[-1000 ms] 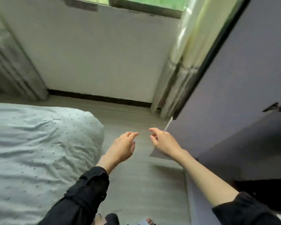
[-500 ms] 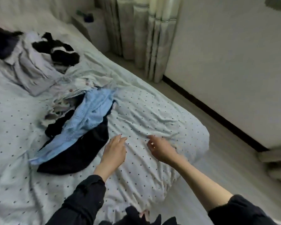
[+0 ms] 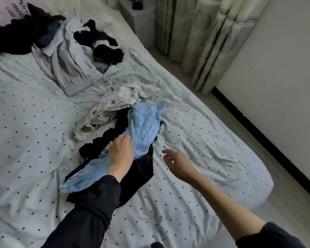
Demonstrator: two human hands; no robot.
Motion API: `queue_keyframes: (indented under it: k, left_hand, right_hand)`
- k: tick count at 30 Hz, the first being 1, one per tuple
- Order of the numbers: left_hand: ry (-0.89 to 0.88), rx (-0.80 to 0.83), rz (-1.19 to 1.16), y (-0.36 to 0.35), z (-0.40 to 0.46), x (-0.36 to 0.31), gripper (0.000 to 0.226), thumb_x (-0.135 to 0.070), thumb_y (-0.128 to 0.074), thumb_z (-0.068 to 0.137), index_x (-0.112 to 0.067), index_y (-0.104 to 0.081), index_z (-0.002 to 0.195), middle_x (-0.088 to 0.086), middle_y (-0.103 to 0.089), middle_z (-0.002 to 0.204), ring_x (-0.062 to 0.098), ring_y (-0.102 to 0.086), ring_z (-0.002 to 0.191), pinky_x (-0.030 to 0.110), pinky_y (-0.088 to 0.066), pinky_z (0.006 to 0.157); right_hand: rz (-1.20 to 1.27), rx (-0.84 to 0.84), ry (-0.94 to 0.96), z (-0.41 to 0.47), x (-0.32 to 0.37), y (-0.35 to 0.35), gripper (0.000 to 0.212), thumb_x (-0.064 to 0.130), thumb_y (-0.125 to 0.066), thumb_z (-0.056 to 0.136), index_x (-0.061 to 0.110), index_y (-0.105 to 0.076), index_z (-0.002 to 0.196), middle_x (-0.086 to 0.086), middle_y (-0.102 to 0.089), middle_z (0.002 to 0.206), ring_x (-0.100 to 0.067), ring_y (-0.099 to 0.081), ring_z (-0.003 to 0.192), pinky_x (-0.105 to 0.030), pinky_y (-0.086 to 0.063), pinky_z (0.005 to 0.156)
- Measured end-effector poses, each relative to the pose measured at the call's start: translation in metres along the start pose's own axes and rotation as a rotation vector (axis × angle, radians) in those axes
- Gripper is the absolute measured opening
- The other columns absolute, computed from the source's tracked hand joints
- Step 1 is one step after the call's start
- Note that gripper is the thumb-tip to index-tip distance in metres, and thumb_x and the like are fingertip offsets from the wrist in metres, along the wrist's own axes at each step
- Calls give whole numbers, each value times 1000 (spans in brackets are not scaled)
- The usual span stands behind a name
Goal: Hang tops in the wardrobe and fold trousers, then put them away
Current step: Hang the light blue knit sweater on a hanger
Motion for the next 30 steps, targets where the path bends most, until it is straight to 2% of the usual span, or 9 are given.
queue_keyframes:
  k: [3, 6, 8, 10, 13, 15, 20, 25, 30]
  left_hand:
    - [-142, 25, -159, -7, -16, -27, 20, -15, -50, 95, -7, -67, 101, 11, -66, 101, 27, -59, 93, 32, -39, 81]
    - [-280, 113, -331, -16, -50, -63, 19, -13, -52, 93, -7, -68, 102, 10, -66, 101, 27, -58, 95, 32, -38, 83]
    - [-333, 142, -373, -15, -65, -83, 19, -13, -52, 93, -8, -68, 101, 9, -65, 100, 26, -57, 96, 30, -38, 82]
    - [-416, 170, -374, -11, -78, -105, 20, -13, -50, 93, -7, -68, 99, 11, -65, 100, 27, -56, 97, 29, -36, 81]
    - [-591, 175, -362, 0, -103, -150, 20, -11, -51, 92, -6, -69, 98, 13, -66, 102, 30, -56, 97, 34, -37, 86]
    - [-667, 160, -378, 4, -119, -172, 19, -9, -52, 91, -5, -70, 97, 13, -67, 100, 30, -57, 95, 35, -38, 87]
    - [-812, 188, -417, 1, -193, -240, 17, -11, -53, 92, -7, -69, 96, 10, -65, 96, 28, -57, 93, 37, -42, 82]
    - [-1035, 321, -449, -8, -287, -333, 16, -11, -56, 90, -10, -70, 97, 8, -68, 98, 26, -60, 94, 38, -44, 82]
    - [-1273, 486, -480, -27, -419, -405, 12, -8, -59, 87, -7, -71, 85, 8, -67, 85, 25, -59, 82, 32, -43, 75]
  right_hand:
    - [376, -21, -169, 7, -9, 6, 25, 21, -45, 97, 13, -62, 114, -7, -66, 115, -17, -63, 96, -28, -46, 78]
    - [711, 3, -338, 4, -14, 9, 21, 33, -48, 96, 20, -64, 90, 0, -69, 95, -11, -62, 80, -26, -47, 72]
    - [802, 21, -404, -4, -20, 12, 24, 38, -55, 92, 19, -65, 81, 5, -67, 79, -11, -61, 71, -27, -47, 71]
    - [869, 29, -455, -14, -27, 18, 21, 33, -63, 87, 18, -65, 74, 4, -62, 69, -10, -56, 63, -25, -43, 65]
    - [945, -33, -511, -47, -50, 42, 11, 20, -68, 82, 18, -60, 75, 3, -55, 63, -10, -47, 60, -26, -31, 61]
    - [972, -68, -489, -67, -64, 60, 12, 18, -64, 84, 19, -58, 74, 5, -53, 59, -8, -46, 56, -27, -26, 59]
    - [1047, -281, -455, -173, -133, 108, 23, 14, -55, 91, 21, -52, 68, 10, -57, 53, 1, -56, 49, -27, -21, 57]
    - [1116, -535, -454, -312, -210, 132, 10, 13, -55, 92, 15, -58, 83, -6, -58, 82, -8, -62, 68, -25, -19, 53]
    - [1126, -828, -529, -469, -273, 122, 19, 8, -55, 91, 14, -59, 73, 4, -62, 61, -1, -62, 51, -25, -19, 51]
Point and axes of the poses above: each hand's wrist, its own z-axis towards the middle knuckle, its own y-axis out of the back of the hand, x = y × z, the point moved 5 cm from there along z, towards the middle knuckle
